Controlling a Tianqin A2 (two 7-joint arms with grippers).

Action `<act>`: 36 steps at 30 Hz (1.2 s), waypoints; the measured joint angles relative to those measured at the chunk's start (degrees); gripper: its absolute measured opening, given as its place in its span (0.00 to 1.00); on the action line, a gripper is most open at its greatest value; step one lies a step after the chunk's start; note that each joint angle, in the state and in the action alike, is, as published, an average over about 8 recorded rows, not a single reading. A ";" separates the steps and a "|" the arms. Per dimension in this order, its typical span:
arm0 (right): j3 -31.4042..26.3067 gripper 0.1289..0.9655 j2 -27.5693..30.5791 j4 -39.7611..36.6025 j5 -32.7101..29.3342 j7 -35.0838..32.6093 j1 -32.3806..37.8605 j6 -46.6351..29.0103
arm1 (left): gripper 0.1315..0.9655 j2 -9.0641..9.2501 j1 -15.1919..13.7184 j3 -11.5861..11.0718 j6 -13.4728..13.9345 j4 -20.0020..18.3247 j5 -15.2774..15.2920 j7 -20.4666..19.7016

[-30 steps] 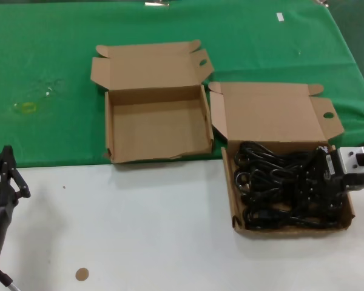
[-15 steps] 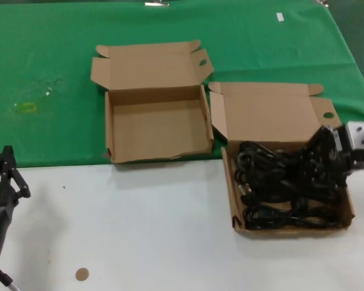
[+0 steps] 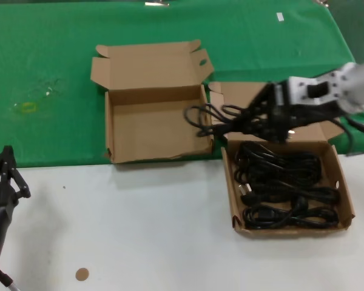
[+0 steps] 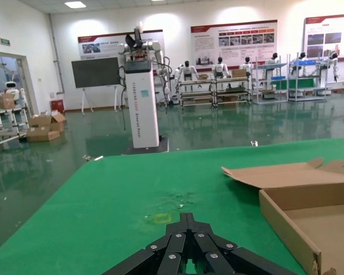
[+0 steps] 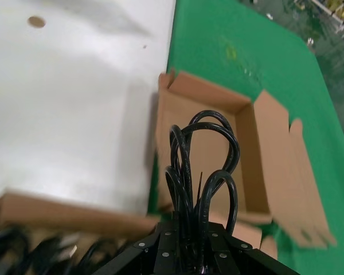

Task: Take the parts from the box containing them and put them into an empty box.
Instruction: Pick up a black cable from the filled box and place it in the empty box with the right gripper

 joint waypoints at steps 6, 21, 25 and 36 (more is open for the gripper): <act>-2.45 0.09 -7.56 -5.89 -2.05 -0.95 3.69 2.95 | 0.01 0.00 0.00 0.00 0.00 0.00 0.00 0.00; -6.23 0.09 -24.25 -24.50 -4.88 -5.83 10.92 11.39 | 0.01 0.00 0.00 0.00 0.00 0.00 0.00 0.00; -6.43 0.09 -26.97 -28.88 -4.90 -7.51 12.12 13.23 | 0.01 0.00 0.00 0.00 0.00 0.00 0.00 0.00; -6.64 0.09 -29.47 -34.93 -5.30 -10.04 13.69 16.30 | 0.01 0.00 0.00 0.00 0.00 0.00 0.00 0.00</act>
